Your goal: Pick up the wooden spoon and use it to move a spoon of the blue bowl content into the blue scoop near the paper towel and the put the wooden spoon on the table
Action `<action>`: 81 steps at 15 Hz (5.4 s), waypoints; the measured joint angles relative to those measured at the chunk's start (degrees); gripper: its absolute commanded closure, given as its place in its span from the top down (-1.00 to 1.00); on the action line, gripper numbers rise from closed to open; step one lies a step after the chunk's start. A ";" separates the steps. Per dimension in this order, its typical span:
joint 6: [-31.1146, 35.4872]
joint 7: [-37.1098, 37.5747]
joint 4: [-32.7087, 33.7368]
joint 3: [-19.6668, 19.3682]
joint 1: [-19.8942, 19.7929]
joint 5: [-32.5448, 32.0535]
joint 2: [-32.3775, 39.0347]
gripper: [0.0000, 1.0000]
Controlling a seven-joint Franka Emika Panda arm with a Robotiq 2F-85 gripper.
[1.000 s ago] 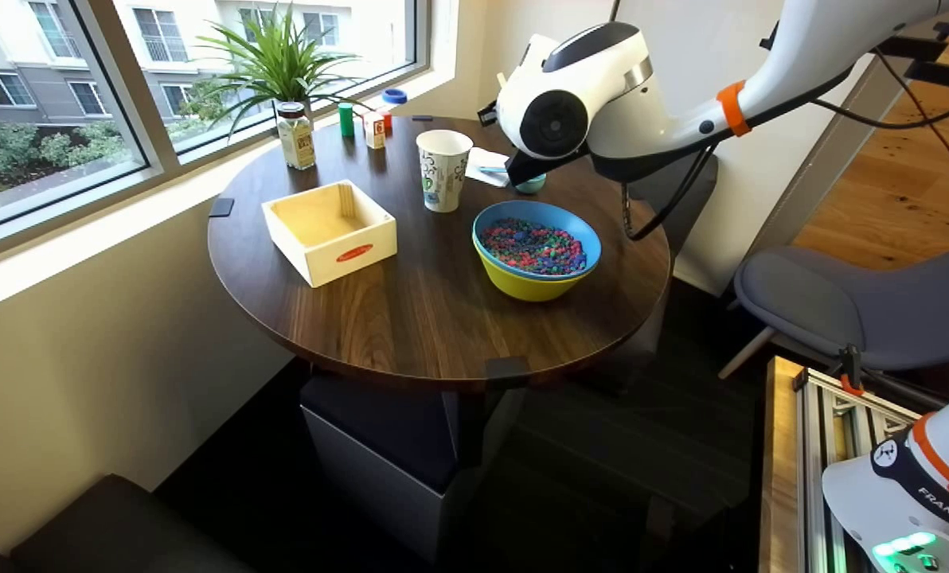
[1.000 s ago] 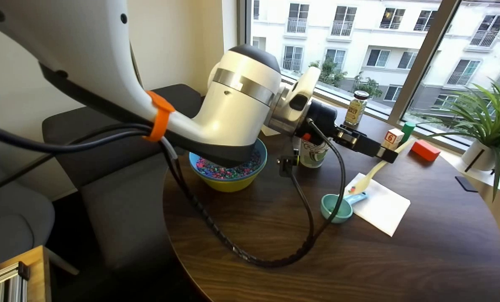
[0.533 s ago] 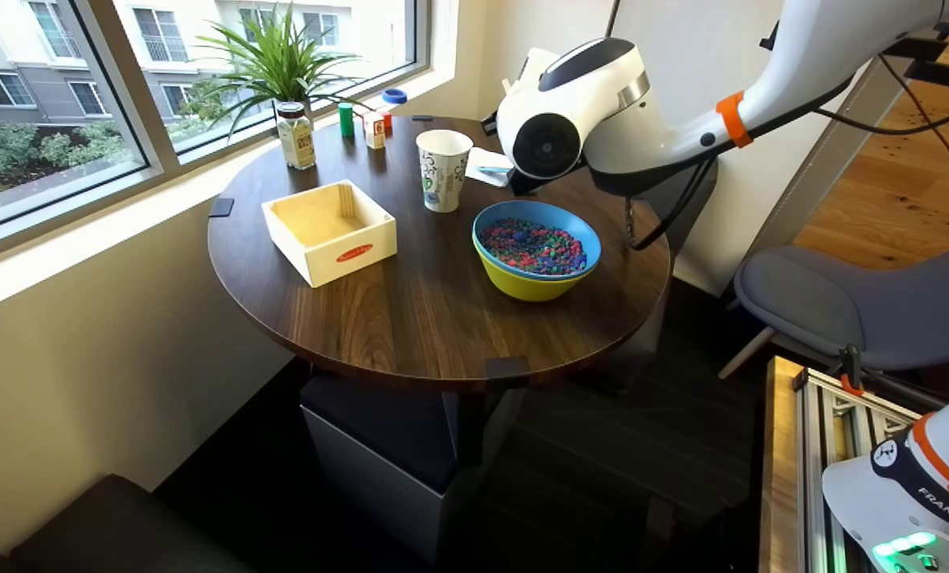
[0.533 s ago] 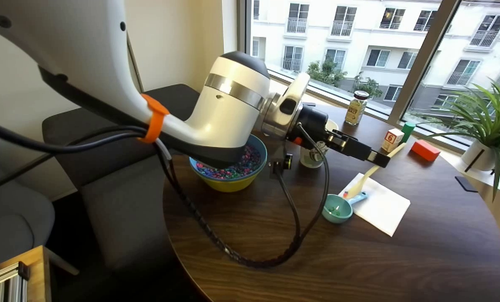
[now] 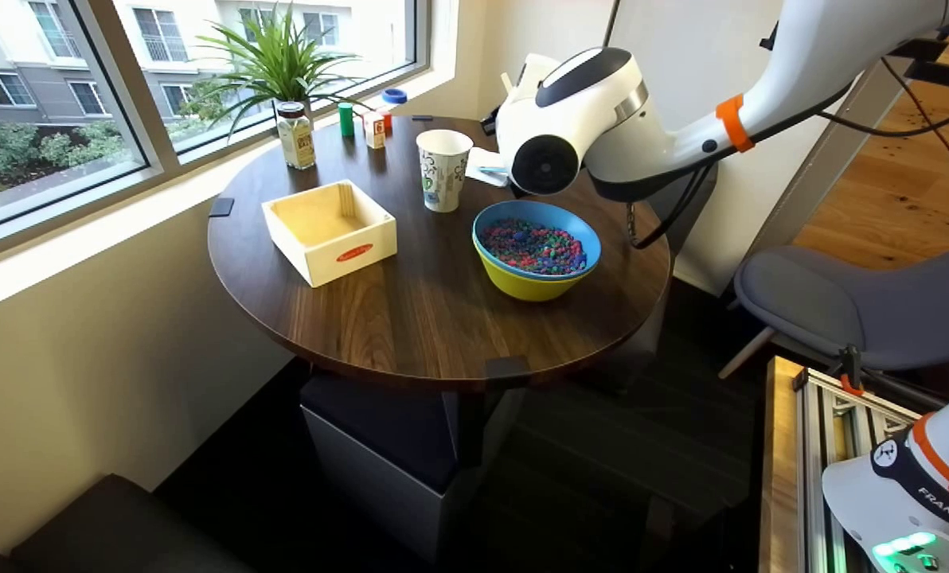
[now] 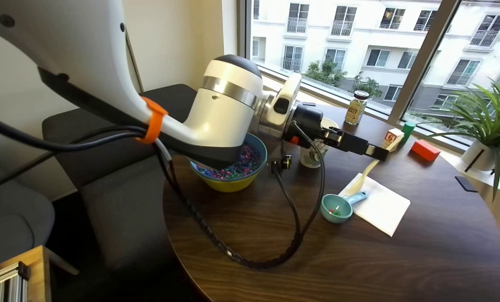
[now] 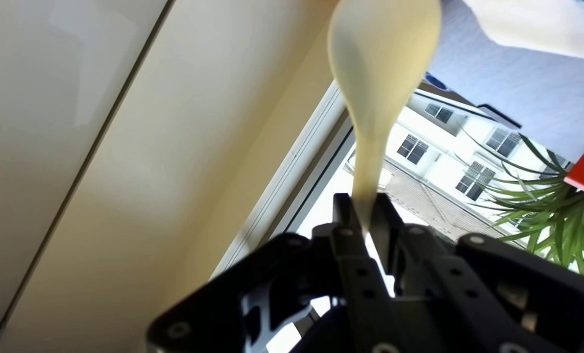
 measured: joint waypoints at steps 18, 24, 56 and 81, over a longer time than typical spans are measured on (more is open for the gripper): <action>10.74 -17.01 -0.80 -0.20 -4.79 35.88 -7.30 -0.93; 11.36 -27.35 -1.53 -2.13 -5.49 52.32 -8.55 -0.93; 9.00 -34.60 -8.77 -5.43 -4.84 74.24 -9.07 -0.93; 7.22 -33.36 -8.30 -6.11 -3.33 78.64 -14.36 1.00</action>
